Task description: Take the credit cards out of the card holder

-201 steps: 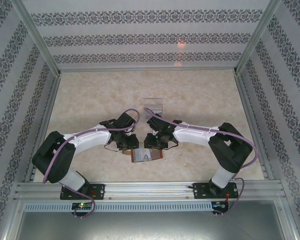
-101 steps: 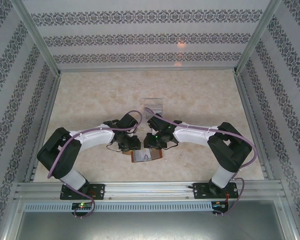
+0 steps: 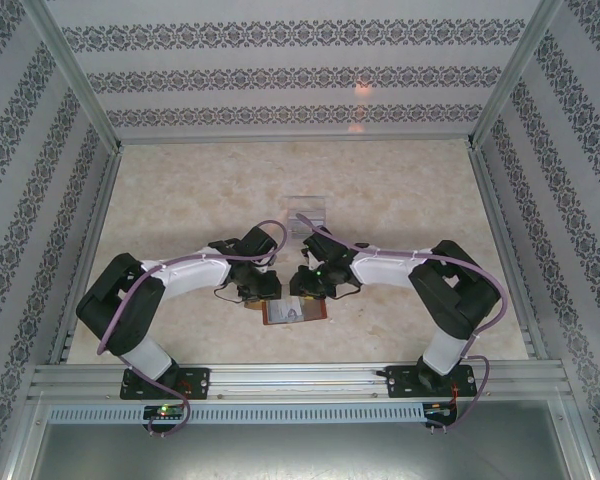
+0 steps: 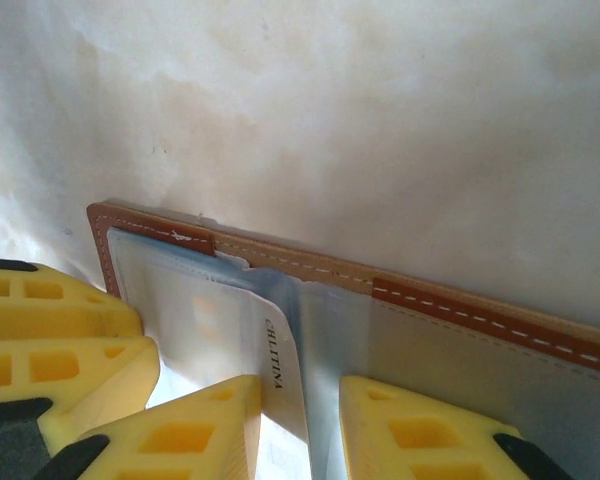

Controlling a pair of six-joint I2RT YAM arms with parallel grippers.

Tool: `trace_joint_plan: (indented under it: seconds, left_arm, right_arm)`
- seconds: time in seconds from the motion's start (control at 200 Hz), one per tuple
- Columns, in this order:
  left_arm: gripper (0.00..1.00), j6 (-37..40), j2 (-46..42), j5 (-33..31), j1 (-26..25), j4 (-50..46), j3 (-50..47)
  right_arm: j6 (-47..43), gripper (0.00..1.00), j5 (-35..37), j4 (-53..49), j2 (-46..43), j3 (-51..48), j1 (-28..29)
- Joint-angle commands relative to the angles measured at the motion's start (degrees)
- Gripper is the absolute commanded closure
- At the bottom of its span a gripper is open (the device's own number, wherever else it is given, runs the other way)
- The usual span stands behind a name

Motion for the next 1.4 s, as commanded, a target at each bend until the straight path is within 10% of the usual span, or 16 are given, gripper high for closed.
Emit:
trace_joint_plan:
  seconds: [0.0, 0.55, 1.394]
  left_arm:
    - [0.79, 1.4, 3.0, -4.0, -0.7, -2.2, -0.7]
    - [0.79, 1.4, 3.5, -4.0, -0.7, -3.0, -0.1]
    - [0.79, 1.3, 3.0, -4.3, -0.7, -3.1, -0.6]
  right_arm:
    - [0.7, 0.73, -2.7, 4.2, -0.6, -3.9, -1.2]
    - [4.2, 0.87, -10.6, 17.8, -4.6, -10.6, -1.8]
    - [-3.6, 0.96, -1.2, -0.7, -11.5, -10.7, -5.4]
